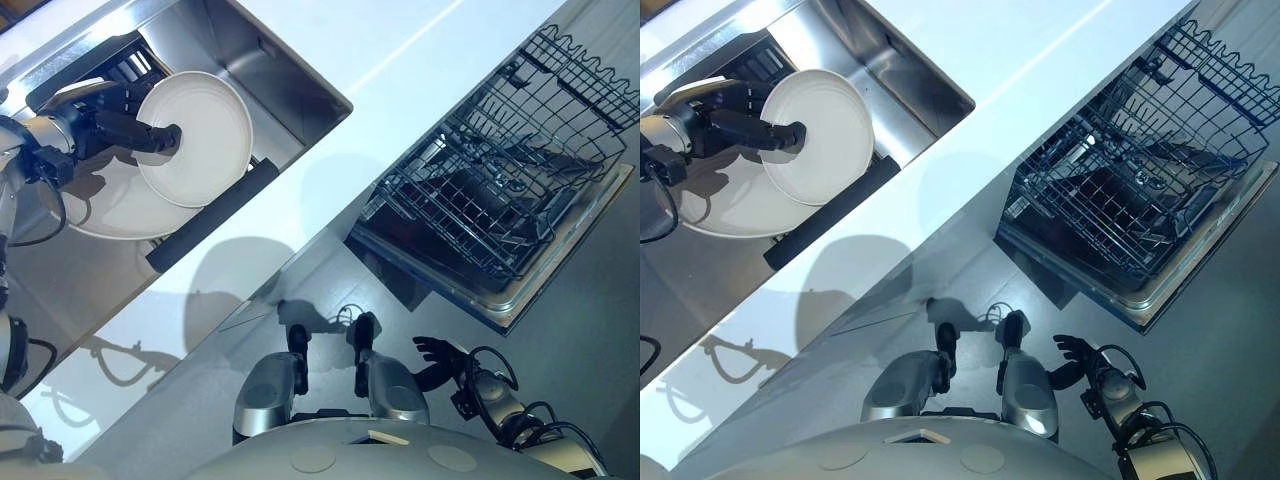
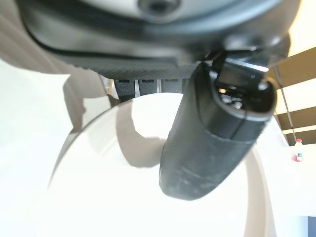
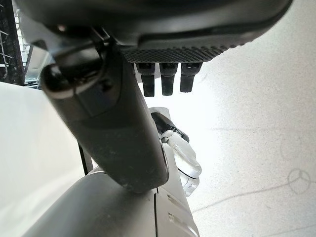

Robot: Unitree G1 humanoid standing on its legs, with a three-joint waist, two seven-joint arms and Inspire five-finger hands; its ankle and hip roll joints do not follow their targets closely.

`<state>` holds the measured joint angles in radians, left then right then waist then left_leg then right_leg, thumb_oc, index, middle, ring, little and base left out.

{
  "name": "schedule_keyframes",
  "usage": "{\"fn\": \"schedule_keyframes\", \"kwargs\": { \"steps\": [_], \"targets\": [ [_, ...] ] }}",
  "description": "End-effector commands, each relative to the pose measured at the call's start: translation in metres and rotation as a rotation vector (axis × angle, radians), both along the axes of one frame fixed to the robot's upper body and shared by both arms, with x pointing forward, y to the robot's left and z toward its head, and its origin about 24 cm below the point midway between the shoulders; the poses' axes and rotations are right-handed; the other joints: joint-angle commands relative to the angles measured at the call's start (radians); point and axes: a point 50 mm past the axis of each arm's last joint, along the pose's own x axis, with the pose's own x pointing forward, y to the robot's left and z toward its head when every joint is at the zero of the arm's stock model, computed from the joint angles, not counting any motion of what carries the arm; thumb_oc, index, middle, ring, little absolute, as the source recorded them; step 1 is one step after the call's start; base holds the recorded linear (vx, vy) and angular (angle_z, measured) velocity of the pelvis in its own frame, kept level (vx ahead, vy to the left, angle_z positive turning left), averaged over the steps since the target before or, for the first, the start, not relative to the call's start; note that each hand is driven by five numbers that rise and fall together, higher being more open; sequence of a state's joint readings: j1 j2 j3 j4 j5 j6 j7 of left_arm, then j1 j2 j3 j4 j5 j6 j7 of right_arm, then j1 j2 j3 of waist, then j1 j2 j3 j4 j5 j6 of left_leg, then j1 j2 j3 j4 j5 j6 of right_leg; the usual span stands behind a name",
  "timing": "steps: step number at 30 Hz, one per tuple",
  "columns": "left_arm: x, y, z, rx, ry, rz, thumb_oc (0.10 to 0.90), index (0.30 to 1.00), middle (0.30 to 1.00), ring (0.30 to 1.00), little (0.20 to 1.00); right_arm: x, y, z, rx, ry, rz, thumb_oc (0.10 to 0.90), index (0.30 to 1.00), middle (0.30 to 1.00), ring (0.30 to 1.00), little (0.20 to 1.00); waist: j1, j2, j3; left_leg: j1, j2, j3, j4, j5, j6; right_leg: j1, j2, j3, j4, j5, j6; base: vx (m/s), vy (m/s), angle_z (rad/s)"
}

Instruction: Pick up plates and place into dishwasher.

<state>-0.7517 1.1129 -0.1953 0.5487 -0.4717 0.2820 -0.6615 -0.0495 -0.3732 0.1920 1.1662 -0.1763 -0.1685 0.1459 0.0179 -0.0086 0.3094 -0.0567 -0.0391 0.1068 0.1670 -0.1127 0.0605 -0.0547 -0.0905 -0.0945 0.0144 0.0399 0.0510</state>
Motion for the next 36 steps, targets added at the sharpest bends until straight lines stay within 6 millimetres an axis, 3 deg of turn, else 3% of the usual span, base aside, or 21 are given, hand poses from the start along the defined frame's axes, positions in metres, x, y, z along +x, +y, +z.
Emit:
{"fn": "schedule_keyframes", "kwargs": {
  "steps": [1, 9, 13, 17, 23, 27, 33, 36],
  "targets": [
    [-0.005, -0.038, 0.001, -0.028, -0.022, -0.265, 0.1, 0.3, 0.3, 0.3, 0.2, -0.01, -0.025, 0.006, -0.027, -0.001, -0.067, 0.8, 0.9, 0.9, 0.9, 0.9, -0.006, 0.057, -0.107, 0.011, -0.059, -0.01, -0.034, -0.031, 0.013, -0.012, -0.004, -0.016, 0.119, -0.121, 0.079, 0.0, -0.07, 0.03],
    [-0.008, -0.049, 0.029, 0.015, -0.311, -0.244, 0.1, 0.3, 0.3, 0.3, 0.2, -0.01, -0.016, 0.004, -0.004, -0.027, -0.059, 0.8, 0.9, 0.9, 0.9, 0.9, 0.007, 0.064, -0.141, 0.053, -0.05, -0.039, -0.104, -0.006, 0.004, 0.012, 0.018, -0.042, 0.123, -0.147, 0.062, -0.01, -0.102, 0.06],
    [-0.012, -0.051, 0.046, 0.061, -0.499, -0.185, 0.1, 0.3, 0.3, 0.3, 0.2, 0.001, -0.013, 0.01, 0.029, -0.148, -0.097, 0.8, 0.9, 0.9, 0.9, 0.9, 0.005, 0.07, -0.152, 0.073, -0.042, -0.053, -0.157, 0.019, -0.008, 0.026, 0.034, -0.053, 0.108, -0.153, 0.052, -0.03, -0.124, 0.03],
    [-0.018, -0.047, 0.061, 0.095, -0.695, -0.079, 0.1, 0.3, 0.3, 0.3, 0.2, 0.023, -0.006, 0.027, 0.05, -0.346, -0.12, 0.8, 0.9, 0.9, 0.9, 0.9, -0.007, 0.073, -0.164, 0.087, -0.032, -0.057, -0.194, 0.041, -0.021, 0.039, 0.05, -0.055, 0.095, -0.16, 0.041, -0.02, -0.101, 0.01],
    [-0.032, -0.032, 0.075, 0.144, -0.949, 0.101, 0.1, 0.3, 0.3, 0.3, 0.2, 0.06, 0.009, 0.071, 0.034, -0.663, -0.068, 0.8, 0.9, 0.9, 0.9, 0.9, -0.037, 0.074, -0.18, 0.099, -0.022, -0.052, -0.209, 0.047, -0.027, 0.053, 0.064, -0.049, 0.083, -0.171, 0.027, -0.02, -0.045, -0.06],
    [-0.046, -0.018, 0.075, 0.089, -1.086, 0.213, 0.1, 0.3, 0.3, 0.3, 0.2, 0.077, 0.027, 0.101, 0.258, -0.799, -0.117, 0.8, 0.9, 0.9, 0.9, 0.9, -0.054, 0.073, -0.187, 0.113, -0.014, -0.044, -0.216, 0.044, -0.03, 0.066, 0.068, -0.048, 0.077, -0.18, 0.018, -0.03, -0.039, -0.07],
    [-0.056, -0.005, 0.064, -0.079, -1.189, 0.34, 0.1, 0.3, 0.3, 0.3, 0.2, 0.088, 0.053, 0.132, 0.892, -0.897, -0.355, 0.8, 0.9, 0.9, 0.9, 0.9, -0.082, 0.074, -0.202, 0.134, 0.001, -0.022, -0.225, 0.042, -0.037, 0.079, 0.072, -0.048, 0.074, -0.194, 0.011, -0.03, -0.037, -0.02],
    [-0.059, -0.008, 0.057, -0.095, -1.211, 0.358, 0.1, 0.3, 0.3, 0.3, 0.2, 0.092, 0.057, 0.149, 1.012, -0.948, -0.388, 0.8, 0.9, 0.9, 0.9, 0.9, -0.095, 0.075, -0.206, 0.139, 0.005, -0.012, -0.231, 0.044, -0.038, 0.08, 0.075, -0.044, 0.072, -0.195, 0.009, -0.03, -0.011, -0.12]
  ]
}}
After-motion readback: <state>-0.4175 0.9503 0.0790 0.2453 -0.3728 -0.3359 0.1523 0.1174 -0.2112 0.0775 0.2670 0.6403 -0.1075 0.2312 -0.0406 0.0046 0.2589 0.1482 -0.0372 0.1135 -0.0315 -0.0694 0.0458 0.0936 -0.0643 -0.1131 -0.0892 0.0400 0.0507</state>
